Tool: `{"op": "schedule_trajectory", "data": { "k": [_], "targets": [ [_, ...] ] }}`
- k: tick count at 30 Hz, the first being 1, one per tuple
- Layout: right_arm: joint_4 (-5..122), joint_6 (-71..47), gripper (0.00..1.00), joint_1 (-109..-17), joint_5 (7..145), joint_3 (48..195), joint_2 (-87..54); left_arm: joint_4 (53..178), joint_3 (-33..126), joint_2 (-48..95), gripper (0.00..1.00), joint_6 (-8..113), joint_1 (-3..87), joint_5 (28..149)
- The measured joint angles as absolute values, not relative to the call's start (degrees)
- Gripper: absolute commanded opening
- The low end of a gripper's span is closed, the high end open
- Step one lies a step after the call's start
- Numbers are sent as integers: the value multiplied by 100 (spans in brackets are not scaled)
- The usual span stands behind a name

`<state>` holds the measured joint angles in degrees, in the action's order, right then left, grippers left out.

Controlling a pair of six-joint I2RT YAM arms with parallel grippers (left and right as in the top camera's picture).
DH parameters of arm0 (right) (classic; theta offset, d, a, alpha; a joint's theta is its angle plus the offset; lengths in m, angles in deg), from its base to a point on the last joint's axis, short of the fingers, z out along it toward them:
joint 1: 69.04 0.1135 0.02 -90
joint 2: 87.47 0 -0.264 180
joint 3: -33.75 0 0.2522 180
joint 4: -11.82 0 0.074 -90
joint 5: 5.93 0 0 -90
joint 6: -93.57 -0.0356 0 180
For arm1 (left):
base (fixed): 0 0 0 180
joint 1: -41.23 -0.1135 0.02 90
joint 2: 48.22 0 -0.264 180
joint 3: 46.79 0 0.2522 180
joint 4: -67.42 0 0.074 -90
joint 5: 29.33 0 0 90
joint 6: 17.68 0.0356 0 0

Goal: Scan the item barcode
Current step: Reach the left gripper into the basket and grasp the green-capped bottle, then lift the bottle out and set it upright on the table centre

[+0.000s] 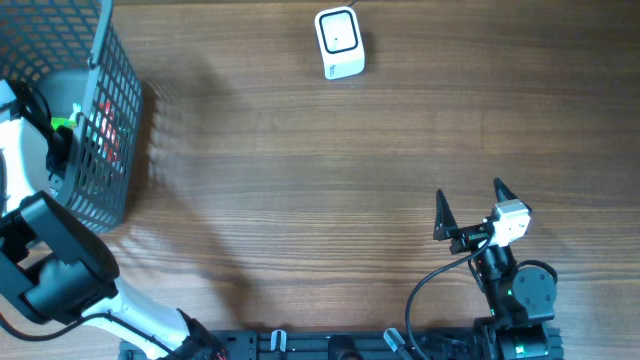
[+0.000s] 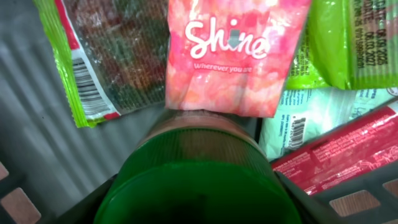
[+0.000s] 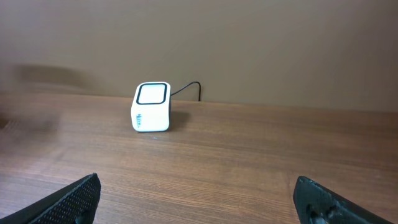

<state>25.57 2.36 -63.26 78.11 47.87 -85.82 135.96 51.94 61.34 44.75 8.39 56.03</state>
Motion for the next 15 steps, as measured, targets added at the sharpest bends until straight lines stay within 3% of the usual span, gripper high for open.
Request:
{"op": "schedule_trajectory", "data": {
  "k": [7,15],
  "targets": [
    [2557,236,100,-6326,7811,4787,-8582,14064,5487,6125,55,4479,839,5611],
    [2557,236,100,-6326,7811,4787,-8582,15314,8569,5148,54,4479,887,5673]
  ]
}}
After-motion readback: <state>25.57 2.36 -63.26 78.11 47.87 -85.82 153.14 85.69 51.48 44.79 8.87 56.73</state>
